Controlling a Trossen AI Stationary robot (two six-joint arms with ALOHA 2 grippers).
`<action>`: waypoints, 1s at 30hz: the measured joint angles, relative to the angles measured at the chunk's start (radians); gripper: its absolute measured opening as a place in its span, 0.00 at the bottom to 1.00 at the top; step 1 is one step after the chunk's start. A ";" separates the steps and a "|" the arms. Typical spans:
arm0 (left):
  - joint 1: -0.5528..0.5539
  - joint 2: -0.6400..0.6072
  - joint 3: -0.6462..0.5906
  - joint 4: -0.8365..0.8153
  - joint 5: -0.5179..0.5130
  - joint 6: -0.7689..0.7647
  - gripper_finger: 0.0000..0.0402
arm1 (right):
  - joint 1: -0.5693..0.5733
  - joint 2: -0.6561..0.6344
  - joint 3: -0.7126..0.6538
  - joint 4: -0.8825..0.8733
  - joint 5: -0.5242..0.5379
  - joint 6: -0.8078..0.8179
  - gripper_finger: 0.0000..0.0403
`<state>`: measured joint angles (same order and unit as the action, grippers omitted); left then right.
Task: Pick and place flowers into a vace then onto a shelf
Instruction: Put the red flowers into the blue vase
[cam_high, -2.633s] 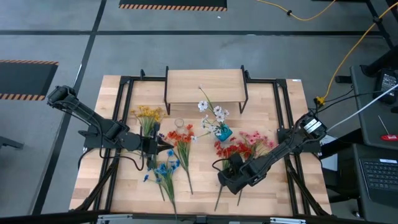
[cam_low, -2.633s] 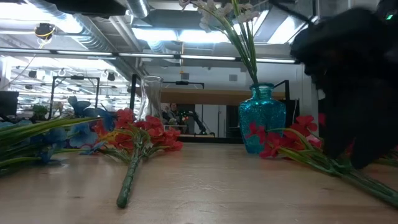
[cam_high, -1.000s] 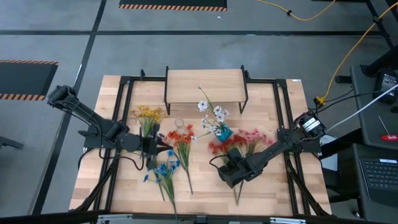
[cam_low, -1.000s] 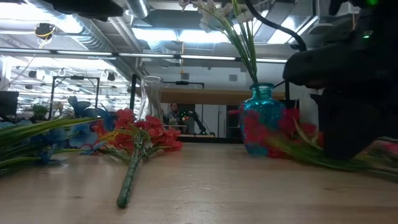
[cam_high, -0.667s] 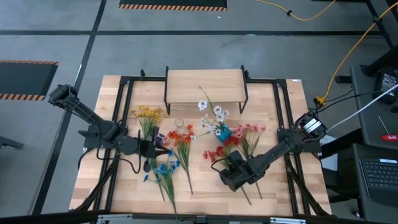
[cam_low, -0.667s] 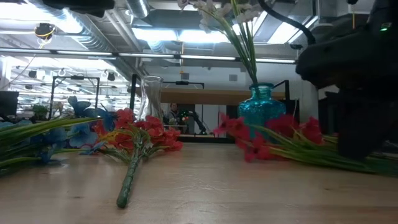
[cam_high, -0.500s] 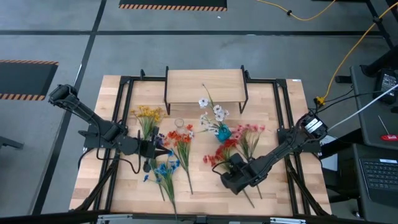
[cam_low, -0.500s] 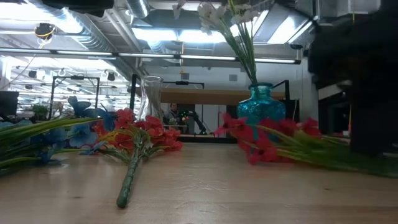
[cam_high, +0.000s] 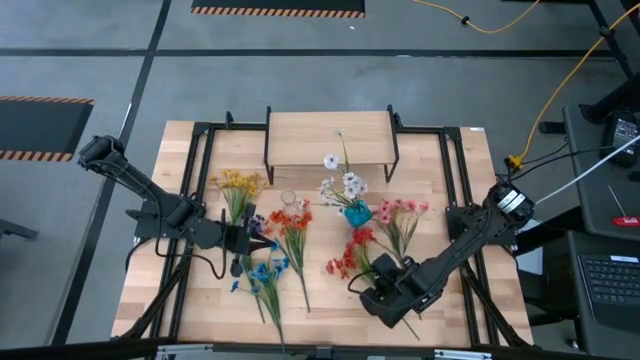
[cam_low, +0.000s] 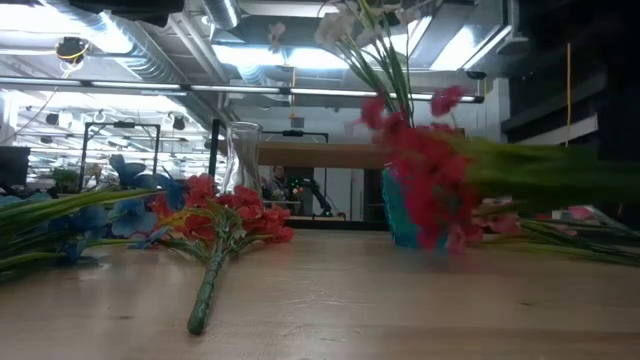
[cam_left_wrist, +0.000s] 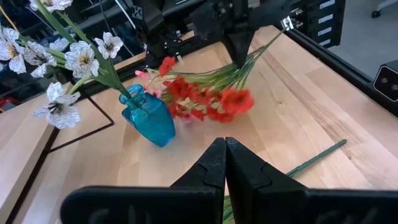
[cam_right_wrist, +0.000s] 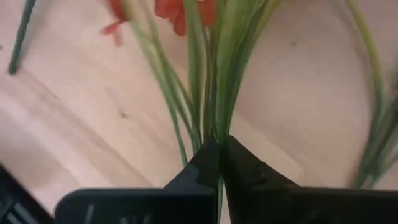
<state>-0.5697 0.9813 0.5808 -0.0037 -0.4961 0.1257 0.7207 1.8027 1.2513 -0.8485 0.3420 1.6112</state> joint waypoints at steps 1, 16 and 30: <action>0.000 0.000 0.000 0.000 0.000 0.000 0.01 | 0.006 0.000 0.016 -0.016 0.001 0.000 0.01; 0.000 0.000 0.000 0.008 0.000 -0.026 0.01 | 0.093 -0.085 0.191 -0.330 0.188 0.000 0.01; 0.000 0.000 0.000 0.062 0.000 -0.037 0.01 | 0.102 -0.223 0.098 -0.402 0.334 -0.024 0.01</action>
<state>-0.5697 0.9813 0.5808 0.0582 -0.4957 0.0891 0.8226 1.5792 1.3494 -1.2504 0.6758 1.5876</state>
